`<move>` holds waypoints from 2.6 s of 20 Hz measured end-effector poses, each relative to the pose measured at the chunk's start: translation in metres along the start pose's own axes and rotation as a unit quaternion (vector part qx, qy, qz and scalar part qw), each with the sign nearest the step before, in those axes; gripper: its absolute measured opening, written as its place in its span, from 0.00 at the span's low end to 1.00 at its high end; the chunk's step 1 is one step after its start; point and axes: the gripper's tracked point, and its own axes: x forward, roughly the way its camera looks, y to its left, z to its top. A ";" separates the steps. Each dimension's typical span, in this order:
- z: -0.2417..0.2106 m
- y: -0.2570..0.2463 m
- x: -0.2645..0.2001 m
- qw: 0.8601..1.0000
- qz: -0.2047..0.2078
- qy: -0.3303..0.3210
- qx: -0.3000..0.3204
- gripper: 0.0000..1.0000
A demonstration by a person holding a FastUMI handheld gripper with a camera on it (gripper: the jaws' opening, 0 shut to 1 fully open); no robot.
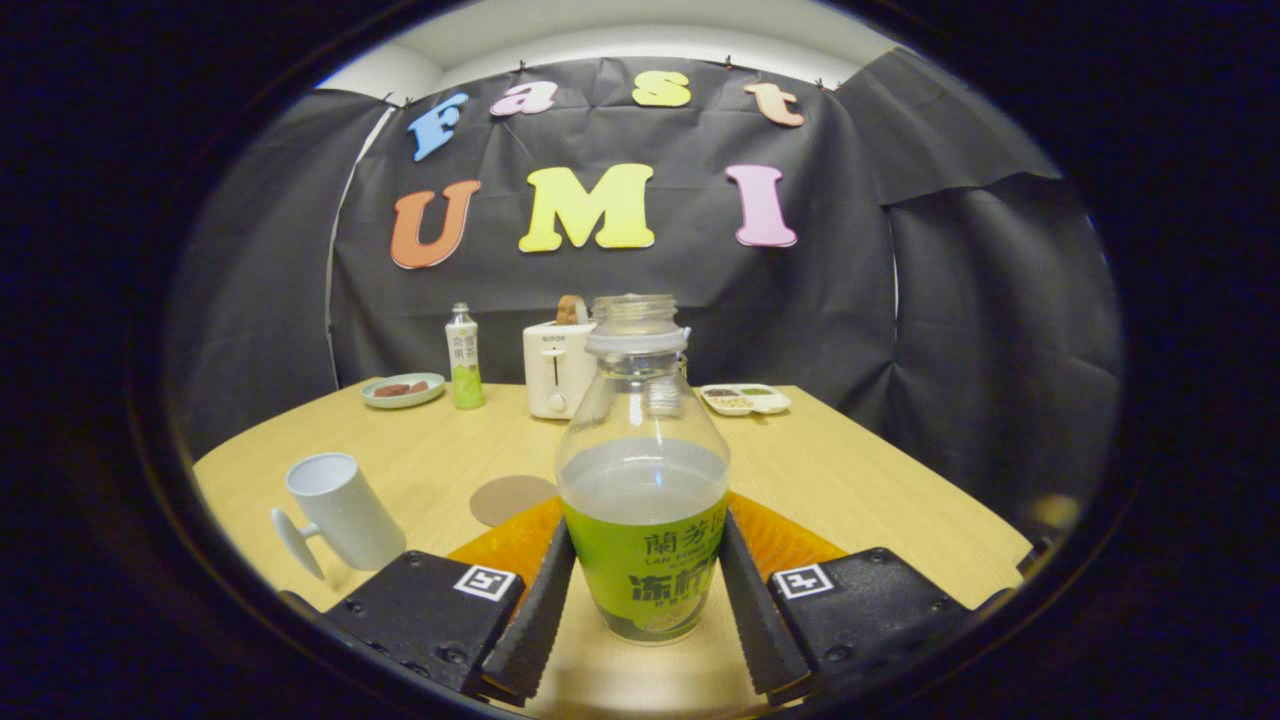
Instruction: Take the bottle from table, then pour the juice into the cup, finally place the bottle on the coaster
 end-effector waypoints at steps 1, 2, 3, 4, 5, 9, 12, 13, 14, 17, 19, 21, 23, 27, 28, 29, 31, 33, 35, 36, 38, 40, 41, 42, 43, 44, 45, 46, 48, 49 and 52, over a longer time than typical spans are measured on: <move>-0.001 -0.002 -0.003 1.000 -0.001 0.005 0.001 0.79; -0.002 -0.003 -0.006 1.000 0.000 0.011 0.006 0.79; -0.002 -0.003 -0.010 1.000 0.004 0.017 0.011 0.79; -0.003 -0.003 -0.013 1.000 0.005 0.024 0.013 0.79; -0.003 -0.005 -0.017 0.999 0.004 0.029 0.013 0.79; 0.001 -0.006 -0.037 0.999 -0.007 0.037 -0.015 0.79; 0.009 0.003 -0.051 0.998 -0.007 0.031 -0.050 0.80; 0.010 0.005 -0.055 0.998 -0.009 0.030 -0.062 0.80; 0.012 0.005 -0.061 0.997 -0.015 0.032 -0.075 0.80; 0.016 0.012 -0.073 0.993 -0.020 0.042 -0.105 0.80; 0.021 0.019 -0.079 0.992 -0.011 0.048 -0.116 0.80; 0.028 0.018 -0.080 0.988 -0.021 0.040 -0.147 0.80; 0.042 0.007 -0.074 0.977 -0.063 0.016 -0.205 0.80; 0.059 -0.006 -0.066 0.934 -0.131 -0.011 -0.332 0.80; 0.063 -0.007 -0.067 0.926 -0.141 -0.014 -0.350 0.80; 0.066 -0.007 -0.068 0.921 -0.148 -0.018 -0.361 0.80; 0.073 -0.004 -0.069 0.911 -0.159 -0.023 -0.379 0.80; 0.081 -0.004 -0.070 0.900 -0.175 -0.029 -0.399 0.80; 0.087 0.000 -0.071 0.888 -0.188 -0.033 -0.419 0.80; 0.090 0.002 -0.070 0.881 -0.194 -0.032 -0.431 0.80; 0.095 0.008 -0.054 0.869 -0.199 -0.022 -0.452 0.80; 0.103 0.017 -0.048 0.856 -0.204 -0.025 -0.474 0.80; 0.108 0.021 -0.049 0.847 -0.210 -0.030 -0.488 0.80; 0.111 0.027 -0.049 0.839 -0.211 -0.034 -0.500 0.80; 0.112 0.033 -0.049 0.832 -0.210 -0.035 -0.512 0.80; 0.114 0.039 -0.048 0.825 -0.209 -0.036 -0.524 0.80; 0.117 0.044 -0.047 0.817 -0.210 -0.037 -0.535 0.80; 0.118 0.050 -0.046 0.809 -0.210 -0.037 -0.547 0.80; 0.122 0.062 -0.047 0.796 -0.209 -0.041 -0.566 0.80; 0.124 0.068 -0.046 0.789 -0.209 -0.043 -0.576 0.80; 0.127 0.080 -0.040 0.764 -0.215 -0.047 -0.607 0.80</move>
